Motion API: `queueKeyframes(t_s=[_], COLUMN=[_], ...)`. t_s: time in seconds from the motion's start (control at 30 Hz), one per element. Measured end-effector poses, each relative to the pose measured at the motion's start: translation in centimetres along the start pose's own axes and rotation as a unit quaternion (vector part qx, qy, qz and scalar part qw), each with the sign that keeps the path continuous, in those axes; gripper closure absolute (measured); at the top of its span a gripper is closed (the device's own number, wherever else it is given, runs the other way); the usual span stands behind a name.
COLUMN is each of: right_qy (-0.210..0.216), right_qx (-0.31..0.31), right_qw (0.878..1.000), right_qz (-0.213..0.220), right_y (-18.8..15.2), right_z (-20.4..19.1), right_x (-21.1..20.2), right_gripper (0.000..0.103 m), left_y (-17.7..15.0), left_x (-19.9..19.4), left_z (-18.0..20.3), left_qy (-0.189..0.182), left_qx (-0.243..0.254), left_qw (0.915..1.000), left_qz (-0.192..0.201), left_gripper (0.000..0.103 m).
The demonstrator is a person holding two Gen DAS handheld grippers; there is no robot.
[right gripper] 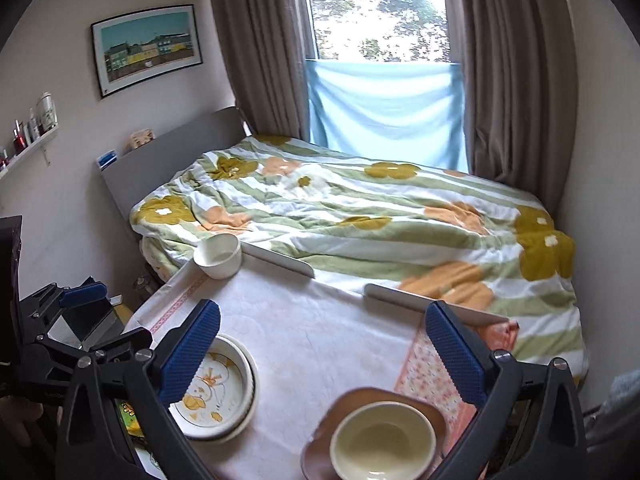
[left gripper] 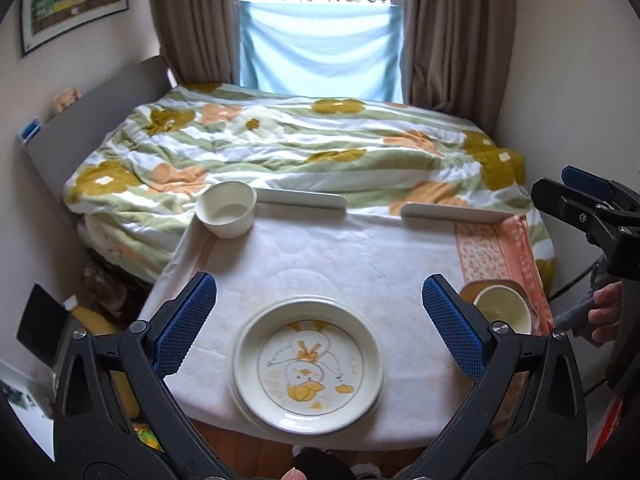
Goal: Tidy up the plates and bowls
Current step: 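Open both grippers to release the cream bowl in the basin, then grasp the rim of the small white bowl with both grippers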
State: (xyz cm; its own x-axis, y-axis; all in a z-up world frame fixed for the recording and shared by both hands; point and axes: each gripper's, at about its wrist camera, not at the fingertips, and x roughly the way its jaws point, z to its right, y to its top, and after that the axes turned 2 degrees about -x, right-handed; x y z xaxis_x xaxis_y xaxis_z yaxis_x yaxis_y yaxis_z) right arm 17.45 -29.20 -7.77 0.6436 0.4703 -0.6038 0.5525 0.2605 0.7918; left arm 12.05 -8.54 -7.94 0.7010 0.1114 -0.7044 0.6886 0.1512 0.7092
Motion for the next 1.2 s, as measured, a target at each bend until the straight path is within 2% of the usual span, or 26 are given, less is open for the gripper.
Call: queueKeyframes(t_s=[0.17, 0.27, 0.33, 0.4, 0.5, 0.67, 0.73, 0.8, 0.87, 0.93, 0.97, 1.1, 1.2], right_qy=[0.052, 0.06, 0.052, 0.05, 0.064, 0.097, 0.105, 0.114, 0.128, 0.135, 0.139, 0.165, 0.171], right_qx=[-0.038, -0.062, -0.073, -0.088, -0.096, -0.035, -0.025, -0.003, 0.023, 0.035, 0.04, 0.067, 0.071], right_qw=[0.998, 0.996, 0.996, 0.995, 0.989, 0.978, 0.972, 0.964, 0.957, 0.951, 0.948, 0.94, 0.937], right_qz=[0.0, 0.01, 0.001, -0.022, -0.093, -0.184, -0.208, -0.238, -0.258, -0.275, -0.283, -0.291, -0.296], right_y=[3.7, 5.5, 6.7, 7.6, 8.1, 7.7, 7.2, 6.5, 5.8, 5.1, 4.9, 4.3, 4.1], right_z=[-5.2, -7.8, -9.3, -10.5, -11.8, -11.9, -12.1, -12.0, -11.6, -11.2, -11.2, -11.2, -11.4], right_x=[4.6, 7.8, 10.6, 13.9, 19.5, 28.8, 31.9, 35.1, 37.5, 39.2, 40.0, 42.1, 43.2], right_gripper=[0.001, 0.001, 0.001, 0.001, 0.001, 0.001, 0.001, 0.002, 0.009, 0.026, 0.029, 0.031, 0.045], left_y=[2.1, 3.5, 4.5, 5.3, 6.1, 6.4, 6.0, 5.6, 5.3, 5.0, 4.9, 4.5, 4.4], left_x=[0.9, 2.5, 4.1, 6.4, 10.0, 17.1, 20.1, 22.8, 25.2, 27.4, 28.4, 30.9, 32.1], left_z=[-6.3, -9.8, -12.5, -15.2, -18.2, -21.8, -22.5, -22.8, -23.0, -23.0, -23.0, -23.5, -23.9], left_qy=[0.03, 0.039, 0.036, 0.014, 0.002, -0.043, -0.069, -0.093, -0.113, -0.124, -0.128, -0.14, -0.137], left_qx=[-0.038, -0.054, -0.075, -0.097, -0.12, -0.164, -0.187, -0.208, -0.224, -0.231, -0.233, -0.243, -0.243], left_qw=[0.9988, 0.9978, 0.9965, 0.9948, 0.9914, 0.9815, 0.9741, 0.9655, 0.9577, 0.9526, 0.9504, 0.9444, 0.9442], left_qz=[0.008, 0.001, -0.011, -0.029, -0.051, -0.089, -0.107, -0.126, -0.142, -0.155, -0.161, -0.172, -0.175], left_gripper=[0.0, 0.0, 0.0, 0.0, 0.001, 0.001, 0.006, 0.025, 0.036, 0.044, 0.051, 0.054, 0.06])
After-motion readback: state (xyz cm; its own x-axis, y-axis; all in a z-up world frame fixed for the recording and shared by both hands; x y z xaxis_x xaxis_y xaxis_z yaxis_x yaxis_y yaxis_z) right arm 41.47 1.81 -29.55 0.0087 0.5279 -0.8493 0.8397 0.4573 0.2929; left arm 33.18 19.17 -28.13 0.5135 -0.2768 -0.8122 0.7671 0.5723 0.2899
